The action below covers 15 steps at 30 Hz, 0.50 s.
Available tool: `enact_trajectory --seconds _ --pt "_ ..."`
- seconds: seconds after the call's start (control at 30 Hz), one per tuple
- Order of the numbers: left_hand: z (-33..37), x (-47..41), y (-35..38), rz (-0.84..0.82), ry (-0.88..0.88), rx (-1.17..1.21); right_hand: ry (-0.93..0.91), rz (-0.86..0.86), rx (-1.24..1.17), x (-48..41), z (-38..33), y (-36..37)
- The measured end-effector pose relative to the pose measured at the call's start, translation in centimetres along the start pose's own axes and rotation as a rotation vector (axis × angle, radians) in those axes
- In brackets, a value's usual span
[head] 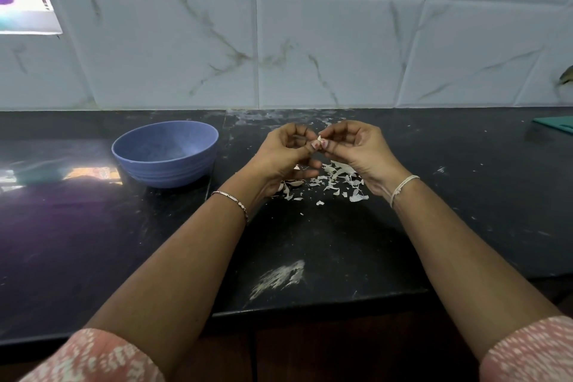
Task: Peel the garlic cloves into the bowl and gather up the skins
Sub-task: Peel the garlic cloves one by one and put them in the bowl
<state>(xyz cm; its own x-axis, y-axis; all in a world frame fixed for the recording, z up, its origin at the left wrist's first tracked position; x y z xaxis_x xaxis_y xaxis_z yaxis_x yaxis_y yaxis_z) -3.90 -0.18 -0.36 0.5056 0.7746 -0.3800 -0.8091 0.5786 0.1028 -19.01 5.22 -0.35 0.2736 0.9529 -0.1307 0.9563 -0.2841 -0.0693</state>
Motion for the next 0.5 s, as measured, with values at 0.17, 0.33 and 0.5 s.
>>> enact_trajectory --seconds 0.17,0.33,0.5 --pt "-0.22 0.10 0.09 -0.037 -0.036 0.001 0.002 -0.028 0.024 0.14 0.01 0.04" --pt "-0.56 0.02 0.35 -0.015 -0.018 -0.058 -0.012 0.005 0.035 0.14 0.00 0.29" --pt "-0.71 -0.13 0.54 -0.004 -0.029 -0.069 -0.012 0.047 0.047 0.10 0.01 0.42"
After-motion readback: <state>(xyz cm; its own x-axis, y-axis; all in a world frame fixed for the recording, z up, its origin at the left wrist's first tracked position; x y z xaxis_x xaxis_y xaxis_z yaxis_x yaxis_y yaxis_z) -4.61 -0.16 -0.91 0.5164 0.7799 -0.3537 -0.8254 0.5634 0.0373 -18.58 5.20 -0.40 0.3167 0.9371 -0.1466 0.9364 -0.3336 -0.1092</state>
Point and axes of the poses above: each hand's wrist, its own x-axis away from the middle knuckle, its own y-axis out of the palm, z = x × y, the point moved 1 cm from there along -x, towards the middle knuckle, and after that the axes turned 15 degrees about y, right-handed, at the moved point
